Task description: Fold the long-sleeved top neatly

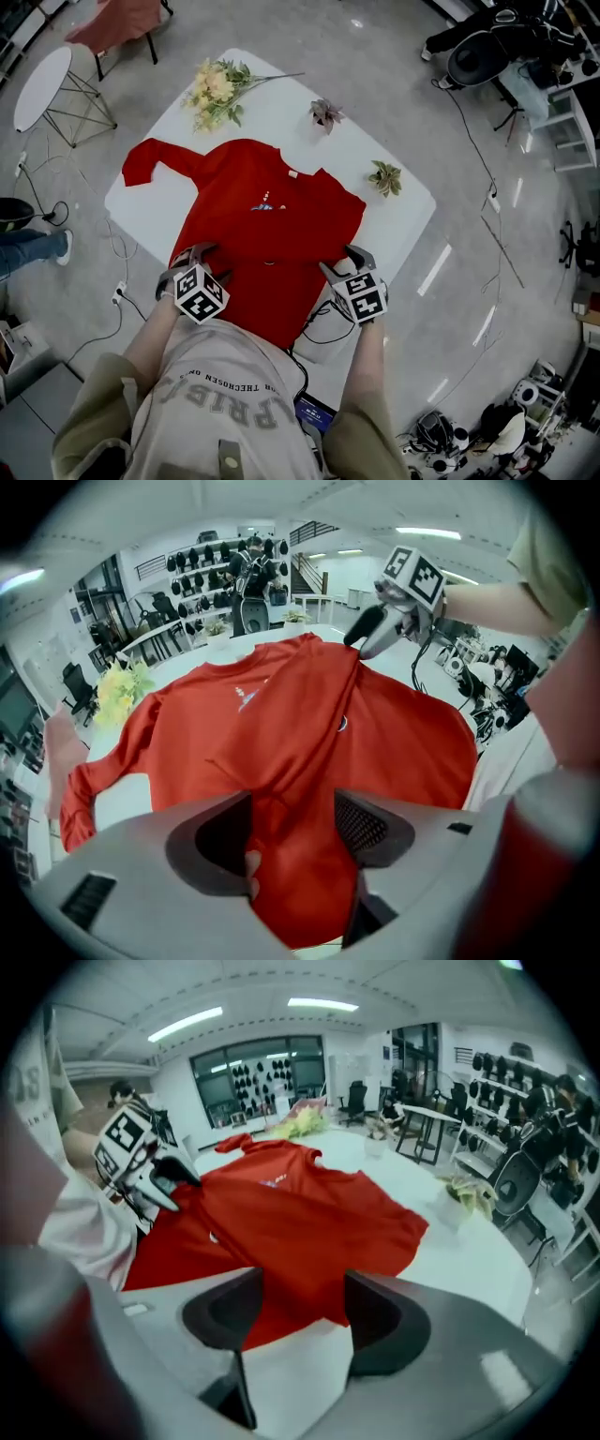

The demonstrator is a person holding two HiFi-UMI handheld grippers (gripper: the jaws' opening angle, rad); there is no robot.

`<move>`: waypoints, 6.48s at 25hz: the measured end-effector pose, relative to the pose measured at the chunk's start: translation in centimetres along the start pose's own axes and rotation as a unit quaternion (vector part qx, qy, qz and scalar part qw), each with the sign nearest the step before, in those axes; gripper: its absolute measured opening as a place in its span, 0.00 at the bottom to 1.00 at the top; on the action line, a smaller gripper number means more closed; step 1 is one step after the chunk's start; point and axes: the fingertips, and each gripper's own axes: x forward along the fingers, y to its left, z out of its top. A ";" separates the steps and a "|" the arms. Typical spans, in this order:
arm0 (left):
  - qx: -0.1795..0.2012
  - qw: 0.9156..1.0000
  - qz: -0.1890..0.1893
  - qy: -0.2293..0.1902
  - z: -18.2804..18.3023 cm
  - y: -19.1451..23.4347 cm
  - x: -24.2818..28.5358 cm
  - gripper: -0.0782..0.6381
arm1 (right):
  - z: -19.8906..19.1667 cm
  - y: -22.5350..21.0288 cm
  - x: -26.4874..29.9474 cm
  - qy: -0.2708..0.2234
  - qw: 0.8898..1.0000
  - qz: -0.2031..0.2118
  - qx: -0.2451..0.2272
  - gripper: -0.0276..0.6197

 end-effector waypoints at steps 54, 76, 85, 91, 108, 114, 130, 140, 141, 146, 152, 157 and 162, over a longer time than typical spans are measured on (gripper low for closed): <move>-0.154 0.964 0.119 -0.179 -20.9 23.0 -16.5 0.50 | 29.9 31.6 19.0 -0.107 0.989 -0.016 -0.096 0.44; 0.043 0.991 -0.016 -0.130 -13.5 28.6 -9.0 0.50 | 32.9 30.9 21.5 -0.114 0.993 0.012 0.024 0.07; 0.155 0.961 -0.098 -0.205 -12.0 23.3 -11.5 0.47 | 32.5 34.8 14.7 -0.170 0.976 -0.026 0.134 0.07; 0.209 0.926 -0.151 -0.275 -10.8 20.3 -15.3 0.21 | 29.7 34.7 11.1 -0.195 0.957 -0.102 0.191 0.07; 0.151 0.904 -0.230 -0.326 0.8 3.8 -21.3 0.20 | 9.1 35.1 -4.7 -0.205 0.887 -0.281 0.303 0.27; 0.195 0.913 -0.214 -0.287 2.1 -7.2 -17.0 0.20 | -0.3 35.5 -11.6 -0.213 0.856 -0.337 0.329 0.27; 0.293 0.917 -0.244 -0.115 -1.7 -17.1 -2.5 0.27 | -4.3 27.3 -15.3 -0.271 0.829 -0.338 0.354 0.27; 0.088 0.967 -0.209 -0.119 -1.3 0.2 -4.7 0.65 | -0.4 18.7 -5.1 -0.152 0.915 -0.221 0.301 0.54; 0.055 0.973 -0.197 -0.106 -1.4 2.1 -3.8 0.65 | -0.6 18.0 -3.9 -0.129 0.922 -0.212 0.297 0.54; -0.070 0.981 -0.166 -0.078 -1.0 6.1 -1.4 0.56 | -2.8 16.2 1.1 0.005 0.952 -0.169 0.254 0.52; -0.114 0.981 -0.146 -0.052 -1.6 6.1 -0.1 0.28 | -3.8 16.3 3.0 0.068 0.969 -0.133 0.196 0.28; -0.149 0.978 -0.119 -0.087 -1.1 6.0 -2.5 0.14 | -2.3 14.9 1.0 0.009 0.974 -0.130 0.187 0.07; -0.190 0.972 -0.091 -0.102 -2.5 6.0 -6.6 0.14 | -2.2 13.1 -3.0 -0.051 0.968 -0.125 0.212 0.07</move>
